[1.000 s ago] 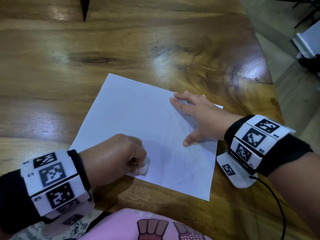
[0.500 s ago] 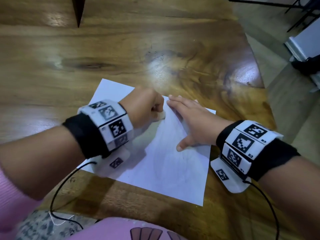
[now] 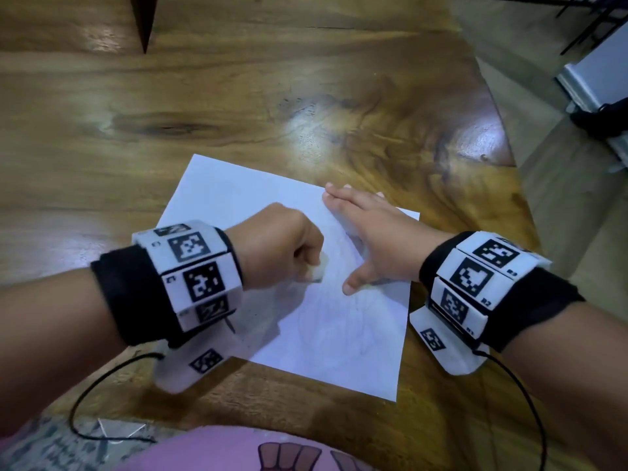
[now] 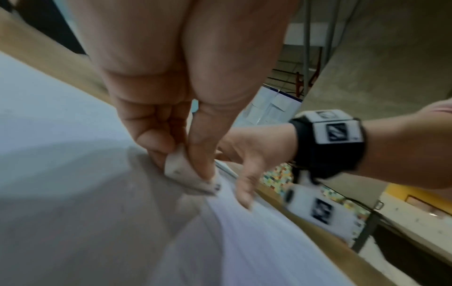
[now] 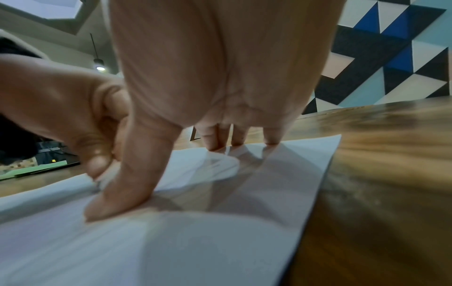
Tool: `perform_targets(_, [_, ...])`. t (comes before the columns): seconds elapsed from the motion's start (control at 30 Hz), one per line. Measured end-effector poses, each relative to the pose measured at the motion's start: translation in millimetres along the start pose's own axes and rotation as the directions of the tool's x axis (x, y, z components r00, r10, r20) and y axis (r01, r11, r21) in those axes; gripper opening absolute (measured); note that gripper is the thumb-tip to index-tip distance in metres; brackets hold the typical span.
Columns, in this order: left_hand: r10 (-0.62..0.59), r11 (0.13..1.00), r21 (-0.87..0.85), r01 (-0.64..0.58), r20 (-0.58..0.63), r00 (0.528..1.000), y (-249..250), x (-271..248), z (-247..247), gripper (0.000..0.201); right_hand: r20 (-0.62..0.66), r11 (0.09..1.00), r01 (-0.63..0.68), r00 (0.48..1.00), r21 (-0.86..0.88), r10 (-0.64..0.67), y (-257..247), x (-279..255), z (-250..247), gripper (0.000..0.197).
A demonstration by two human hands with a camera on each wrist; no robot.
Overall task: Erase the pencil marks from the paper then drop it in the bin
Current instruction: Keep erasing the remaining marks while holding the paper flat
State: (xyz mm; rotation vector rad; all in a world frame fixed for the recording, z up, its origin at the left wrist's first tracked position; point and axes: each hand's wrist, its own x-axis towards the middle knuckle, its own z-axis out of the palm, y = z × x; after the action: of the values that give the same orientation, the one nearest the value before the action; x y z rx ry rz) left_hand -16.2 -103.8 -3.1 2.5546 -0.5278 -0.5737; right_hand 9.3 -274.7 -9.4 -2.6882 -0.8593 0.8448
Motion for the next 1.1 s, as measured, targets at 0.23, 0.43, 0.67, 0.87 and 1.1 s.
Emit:
perform_targets(0.23, [-0.024, 1.0, -0.024, 0.021, -0.15, 0.988, -1.1, 13.8, -7.4, 0.021, -0.003, 1.0, -0.005, 1.0, 0.0, 0.005, 0.8, 0.1, 0.3, 0.125])
perform_targets(0.43, [0.09, 0.996, 0.019, -0.091, 0.05, 0.995, 0.2, -24.8, 6.5, 0.003, 0.0, 1.0, 0.003, 1.0, -0.017, -0.003, 1.1, 0.5, 1.8, 0.125])
perform_targets(0.67, [-0.054, 0.999, -0.018, 0.052, -0.19, 0.98, -2.8, 16.6, -12.0, 0.011, 0.001, 1.0, 0.008, 1.0, -0.002, -0.008, 1.4, -0.9, 1.1, 0.123])
perform_targets(0.87, [-0.026, 0.999, -0.026, 0.024, -0.066, 0.997, 1.2, 3.1, -3.6, 0.011, 0.007, 1.0, 0.028, 1.0, -0.013, -0.028, 4.2, -0.4, 2.5, 0.124])
perform_targets(1.1, [-0.096, 0.995, -0.027, 0.092, -0.169, 0.981, 1.4, 17.0, -14.2, 0.009, 0.006, 1.0, 0.016, 1.0, -0.012, -0.016, 2.2, -0.2, 1.6, 0.124])
